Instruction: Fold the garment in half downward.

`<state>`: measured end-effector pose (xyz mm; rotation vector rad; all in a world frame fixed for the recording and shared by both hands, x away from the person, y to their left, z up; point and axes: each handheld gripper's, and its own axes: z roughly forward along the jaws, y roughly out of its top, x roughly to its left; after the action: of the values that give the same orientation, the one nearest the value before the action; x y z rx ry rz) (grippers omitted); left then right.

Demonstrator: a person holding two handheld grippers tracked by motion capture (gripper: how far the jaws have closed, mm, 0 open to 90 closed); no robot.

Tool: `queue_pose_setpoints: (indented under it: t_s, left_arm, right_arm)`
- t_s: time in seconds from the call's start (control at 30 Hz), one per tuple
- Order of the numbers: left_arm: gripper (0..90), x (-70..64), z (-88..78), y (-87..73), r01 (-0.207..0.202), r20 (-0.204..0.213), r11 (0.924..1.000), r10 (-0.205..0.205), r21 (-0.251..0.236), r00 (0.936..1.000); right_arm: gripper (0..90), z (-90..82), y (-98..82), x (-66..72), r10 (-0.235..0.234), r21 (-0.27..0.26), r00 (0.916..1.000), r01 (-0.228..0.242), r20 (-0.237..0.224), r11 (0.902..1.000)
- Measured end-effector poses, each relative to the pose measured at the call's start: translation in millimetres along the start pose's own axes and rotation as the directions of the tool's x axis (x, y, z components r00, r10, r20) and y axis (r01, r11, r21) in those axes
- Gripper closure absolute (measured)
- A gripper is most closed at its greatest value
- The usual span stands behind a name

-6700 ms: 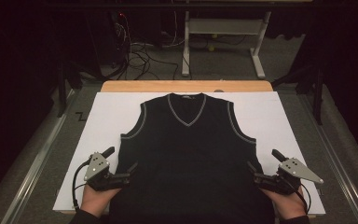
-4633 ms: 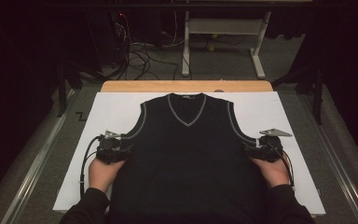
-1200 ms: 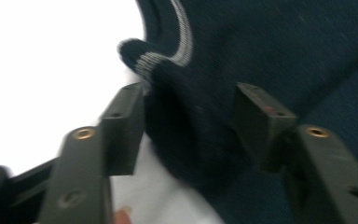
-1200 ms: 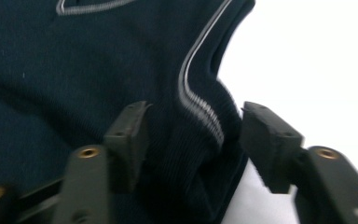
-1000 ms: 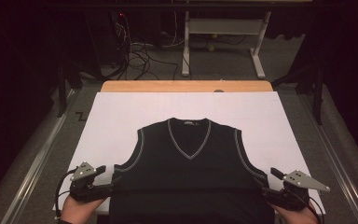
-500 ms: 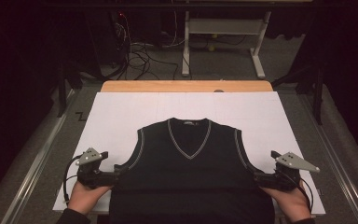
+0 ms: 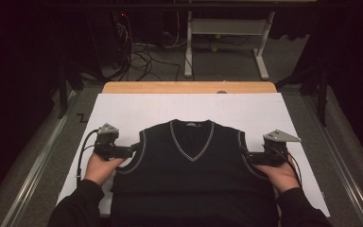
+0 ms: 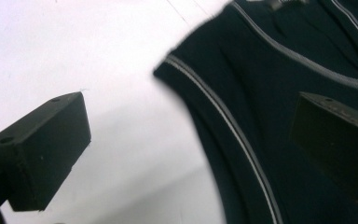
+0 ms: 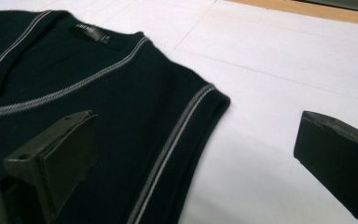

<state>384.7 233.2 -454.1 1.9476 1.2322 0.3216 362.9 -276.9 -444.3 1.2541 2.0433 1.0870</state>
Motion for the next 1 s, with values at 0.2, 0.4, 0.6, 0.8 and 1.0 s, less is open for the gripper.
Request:
queue_pose_setpoints:
  t_s: [0.2, 0.4, 0.6, 0.8, 1.0]
  left_arm:
    - [0.8, 3.4, 28.9, 23.8, 0.047, -0.002, 0.9969, -0.047, 0.062, 0.9989]
    - [10.9, 5.1, 52.4, 32.5, 0.108, -0.035, 0.9833, -0.104, 0.147, 0.9939]
    - [27.9, -0.1, 60.6, 32.2, 0.113, -0.1, 0.9818, -0.098, 0.152, 0.9901]
    - [59.0, -14.8, 64.7, 33.1, 0.063, -0.067, 0.983, -0.052, 0.172, 0.9964]
    - [70.8, -12.7, 63.1, 34.7, 0.103, -0.022, 0.9795, -0.101, 0.173, 0.9947]
  right_arm:
    - [1.7, 30.6, 14.7, -6.5, 0.032, 0.067, 0.9993, -0.033, 0.017, 0.9972]
    - [19.0, 58.5, 22.1, -14.2, 0.062, 0.154, 0.9962, -0.071, 0.061, 0.9856]
    - [29.8, 74.4, 24.3, -15.8, 0.062, 0.237, 0.9951, -0.079, 0.077, 0.9684]
    - [64.6, 81.4, 27.9, -2.8, 0.041, 0.227, 0.9975, -0.053, 0.058, 0.9723]
    - [78.1, 80.5, 30.4, 2.5, 0.025, 0.245, 0.999, -0.033, 0.037, 0.9689]
